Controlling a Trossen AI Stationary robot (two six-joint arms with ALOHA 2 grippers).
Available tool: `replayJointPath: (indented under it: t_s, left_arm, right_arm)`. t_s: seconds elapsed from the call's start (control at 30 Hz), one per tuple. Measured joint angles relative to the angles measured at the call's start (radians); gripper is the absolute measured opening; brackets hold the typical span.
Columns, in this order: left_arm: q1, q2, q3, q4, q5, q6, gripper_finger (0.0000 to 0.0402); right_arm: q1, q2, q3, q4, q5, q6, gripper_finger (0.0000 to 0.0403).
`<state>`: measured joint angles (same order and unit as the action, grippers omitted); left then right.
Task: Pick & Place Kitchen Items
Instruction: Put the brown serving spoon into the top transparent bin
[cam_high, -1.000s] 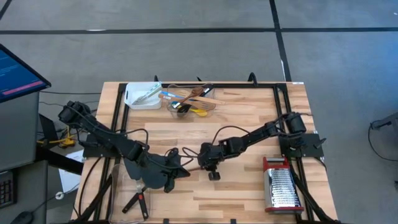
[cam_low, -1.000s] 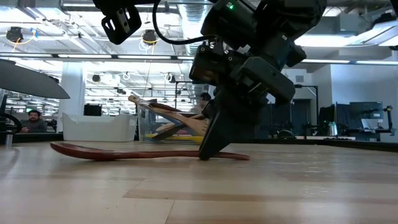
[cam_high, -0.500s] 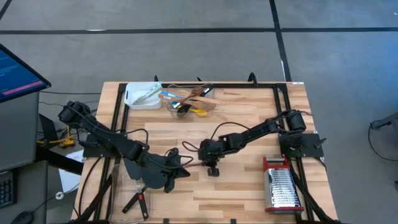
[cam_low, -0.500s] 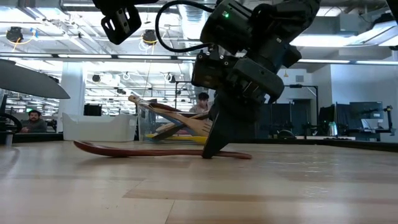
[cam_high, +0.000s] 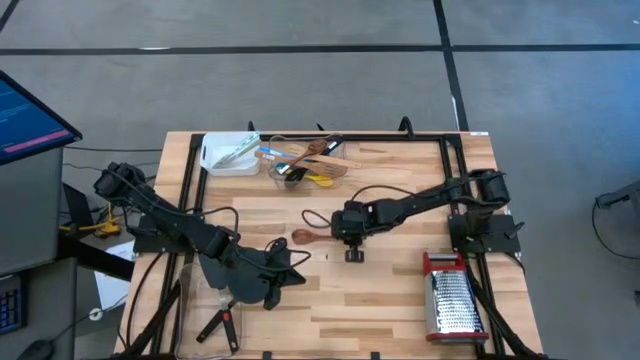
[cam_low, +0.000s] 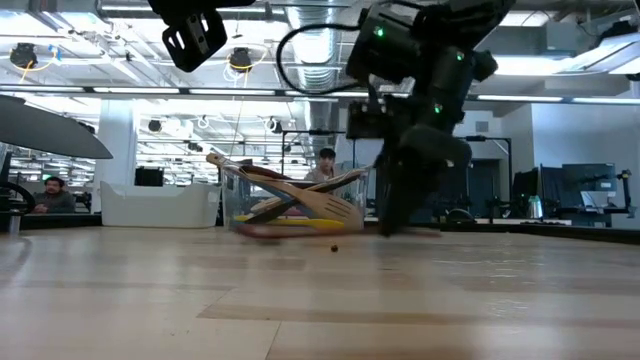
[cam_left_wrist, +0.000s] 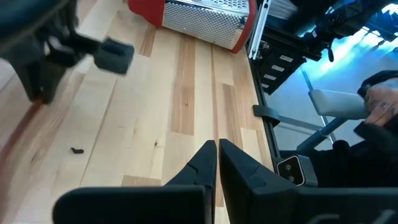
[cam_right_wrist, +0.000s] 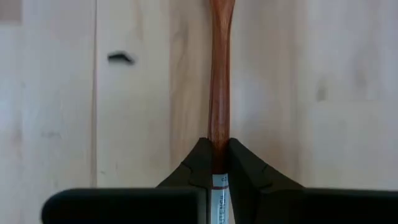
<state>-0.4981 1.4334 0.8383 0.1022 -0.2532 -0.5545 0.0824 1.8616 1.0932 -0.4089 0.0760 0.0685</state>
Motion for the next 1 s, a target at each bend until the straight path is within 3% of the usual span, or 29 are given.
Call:
replayJointPath:
  t_s: [0.43, 0.6, 0.87, 1.0]
  left_arm:
    - [-0.002, 0.000, 0.000, -0.009, 0.000, -0.001, 0.0003]
    - [-0.048, 0.000, 0.000, -0.021, 0.031, -0.003, 0.0003]
    - [-0.154, 0.000, 0.000, -0.068, 0.040, -0.008, 0.0003]
    - [-0.189, 0.000, 0.000, -0.070, 0.040, 0.010, 0.0003]
  right_arm:
    - [-0.088, -0.141, 0.004, -0.025, -0.015, -0.056, 0.0019]
    - [-0.130, -0.213, 0.006, -0.028, 0.095, -0.091, 0.0019]
    - [-0.227, -0.283, 0.011, -0.036, 0.121, -0.209, 0.0019]
    - [-0.267, -0.284, 0.079, -0.135, 0.178, -0.260, 0.0019]
